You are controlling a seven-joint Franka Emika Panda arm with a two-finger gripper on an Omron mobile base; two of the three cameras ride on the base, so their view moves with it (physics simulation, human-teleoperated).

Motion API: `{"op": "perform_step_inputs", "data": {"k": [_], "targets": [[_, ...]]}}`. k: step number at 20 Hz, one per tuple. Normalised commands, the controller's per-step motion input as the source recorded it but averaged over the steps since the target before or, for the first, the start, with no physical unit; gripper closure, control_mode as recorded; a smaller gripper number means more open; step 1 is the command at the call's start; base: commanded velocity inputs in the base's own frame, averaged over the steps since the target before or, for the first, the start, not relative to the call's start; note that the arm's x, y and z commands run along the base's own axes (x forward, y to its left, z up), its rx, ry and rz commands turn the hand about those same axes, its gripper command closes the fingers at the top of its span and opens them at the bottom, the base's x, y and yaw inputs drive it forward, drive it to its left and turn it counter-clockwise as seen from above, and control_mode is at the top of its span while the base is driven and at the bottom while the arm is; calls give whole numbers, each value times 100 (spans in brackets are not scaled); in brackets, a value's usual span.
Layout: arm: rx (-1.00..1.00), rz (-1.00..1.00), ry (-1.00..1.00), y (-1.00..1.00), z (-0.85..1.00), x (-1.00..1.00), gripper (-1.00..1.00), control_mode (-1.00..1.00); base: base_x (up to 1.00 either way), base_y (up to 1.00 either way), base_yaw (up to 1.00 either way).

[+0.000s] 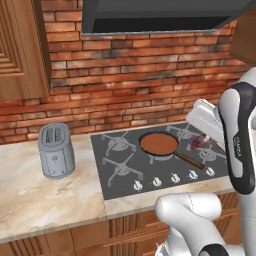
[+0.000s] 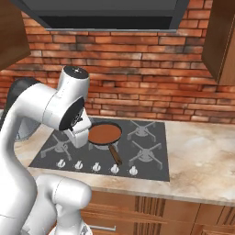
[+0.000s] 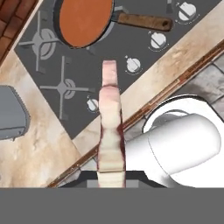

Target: Retrieve the steak from the fridge and place it on the saucepan with marinade on the stove.

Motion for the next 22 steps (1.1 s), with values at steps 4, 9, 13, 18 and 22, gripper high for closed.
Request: {"op": "perform_step_inputs", "data": {"k": [4,9,13,18,22], "targets": [[0,4,1,0,-42,31,100,-100,0,0,0],[3,7,-16,0,-42,13,100,-100,0,0,0],[8,5,-17,0,-21,16,100,-100,0,0,0],[4,1,-1,0,-1,31,100,-100,0,0,0],[0,0,11,0,0,51,100,-100,0,0,0]]}}
